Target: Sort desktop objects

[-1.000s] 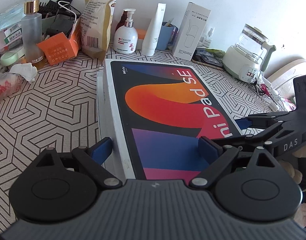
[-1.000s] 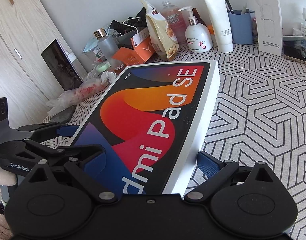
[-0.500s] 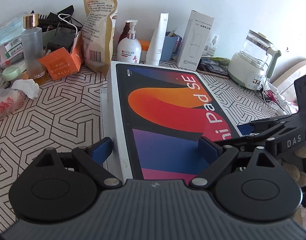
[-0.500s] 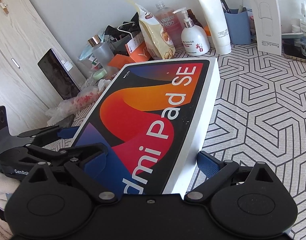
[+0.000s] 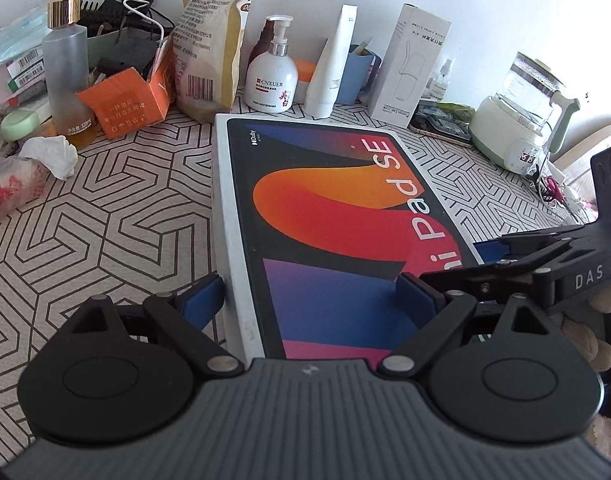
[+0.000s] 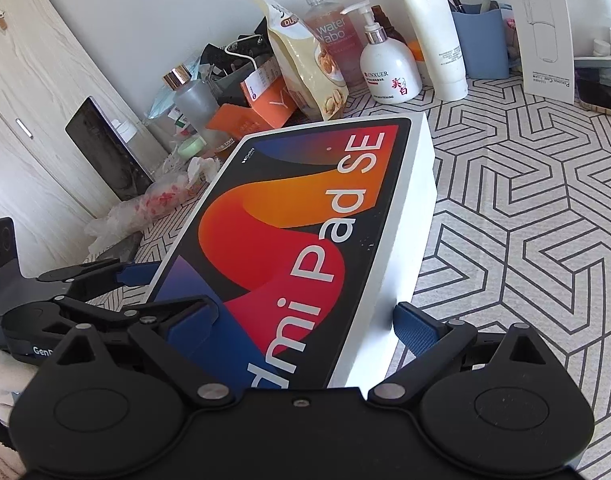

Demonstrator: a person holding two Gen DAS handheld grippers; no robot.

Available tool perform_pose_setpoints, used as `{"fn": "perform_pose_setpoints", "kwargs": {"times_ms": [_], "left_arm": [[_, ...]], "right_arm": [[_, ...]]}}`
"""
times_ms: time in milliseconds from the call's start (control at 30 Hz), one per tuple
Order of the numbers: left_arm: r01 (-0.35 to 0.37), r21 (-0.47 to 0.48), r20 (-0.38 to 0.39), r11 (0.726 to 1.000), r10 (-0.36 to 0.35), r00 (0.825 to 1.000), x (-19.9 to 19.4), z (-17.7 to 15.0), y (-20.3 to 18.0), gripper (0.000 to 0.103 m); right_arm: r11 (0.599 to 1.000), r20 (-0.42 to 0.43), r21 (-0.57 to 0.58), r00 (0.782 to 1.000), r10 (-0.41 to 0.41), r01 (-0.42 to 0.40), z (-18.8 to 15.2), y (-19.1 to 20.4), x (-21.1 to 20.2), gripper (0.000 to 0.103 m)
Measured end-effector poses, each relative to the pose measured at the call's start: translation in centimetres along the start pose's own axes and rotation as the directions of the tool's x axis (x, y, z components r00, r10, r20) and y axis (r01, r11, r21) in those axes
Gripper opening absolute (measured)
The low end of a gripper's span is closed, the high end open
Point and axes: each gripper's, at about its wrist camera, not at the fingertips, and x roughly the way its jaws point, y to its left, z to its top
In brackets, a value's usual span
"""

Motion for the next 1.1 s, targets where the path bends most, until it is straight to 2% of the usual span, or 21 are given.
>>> {"fn": "perform_pose_setpoints", "kwargs": {"times_ms": [500, 867, 1100], "left_arm": [[-0.007, 0.012, -0.006, 1.000, 0.007, 1.000, 0.4, 0.3, -0.2, 0.093], [0.034, -0.011, -0.007, 0.999, -0.034, 0.999, 0.5, 0.1, 1.0, 0.097], [0.028, -0.013, -0.022, 1.000, -0.029, 0.999, 1.0, -0.2, 1.0, 0.097]], "right_arm": [[0.999, -0.007, 0.035, 1.000, 0.012, -0.012, 0.1, -0.8, 0.4, 0.100], [1.000, -0.014, 0.003, 1.000, -0.005, 0.005, 0.5, 0.0, 0.5, 0.100], [1.000, -0.017, 0.014, 1.000, 0.005, -0.005, 0.3, -0.6, 0.9, 0.100]]}}
